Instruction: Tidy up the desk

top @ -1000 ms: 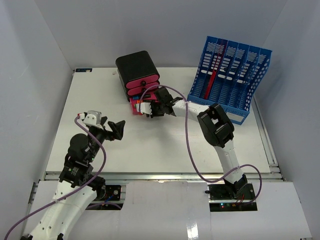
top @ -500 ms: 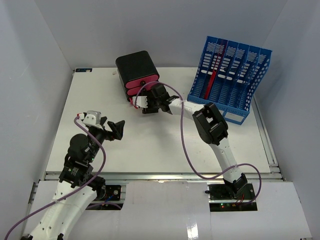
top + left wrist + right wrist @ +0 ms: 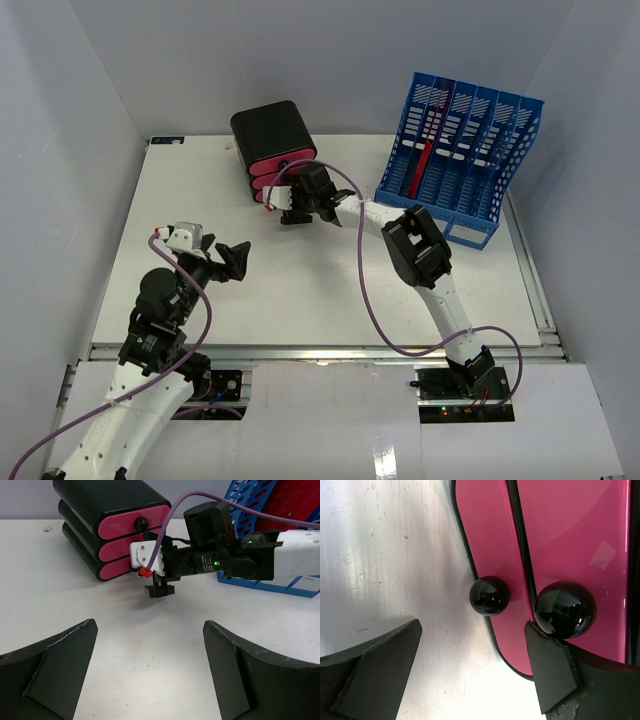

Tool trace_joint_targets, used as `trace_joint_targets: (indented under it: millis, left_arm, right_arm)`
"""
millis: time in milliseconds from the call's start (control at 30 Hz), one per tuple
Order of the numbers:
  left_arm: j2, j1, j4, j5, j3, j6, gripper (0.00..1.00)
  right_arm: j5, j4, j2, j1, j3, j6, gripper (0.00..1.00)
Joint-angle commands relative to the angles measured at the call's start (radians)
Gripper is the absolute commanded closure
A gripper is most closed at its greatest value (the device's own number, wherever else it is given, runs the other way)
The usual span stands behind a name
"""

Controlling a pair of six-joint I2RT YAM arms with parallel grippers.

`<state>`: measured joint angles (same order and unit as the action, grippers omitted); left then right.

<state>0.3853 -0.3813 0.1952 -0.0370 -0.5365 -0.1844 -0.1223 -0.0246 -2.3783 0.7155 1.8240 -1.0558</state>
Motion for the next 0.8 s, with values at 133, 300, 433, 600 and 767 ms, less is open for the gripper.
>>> trace_joint_targets:
  millis: [133, 300, 433, 600, 767]
  left_arm:
    - [-0.013, 0.004, -0.014, 0.064, 0.01, -0.013, 0.02]
    - [0.007, 0.005, -0.032, 0.132, 0.016, -0.016, 0.02]
    - [0.058, 0.004, -0.042, 0.207, 0.007, -0.032, 0.02]
    - [0.101, 0.004, -0.056, 0.314, 0.002, -0.047, 0.02]
    - [0.084, 0.004, -0.024, 0.347, -0.002, -0.073, 0.02]
  right_arm:
    - [-0.037, -0.012, 0.122, -0.009, -0.143, 0.094, 0.08]
    - [-0.113, 0.005, 0.367, -0.021, -0.322, 0.221, 0.07]
    - [-0.27, 0.163, 0.615, -0.052, -0.497, 0.361, 0.1]
    - [-0.54, 0.4, 0.952, -0.234, -0.65, 0.519, 0.1]
    - [-0.423, 0.468, 1.248, -0.408, -0.865, 0.578, 0.1]
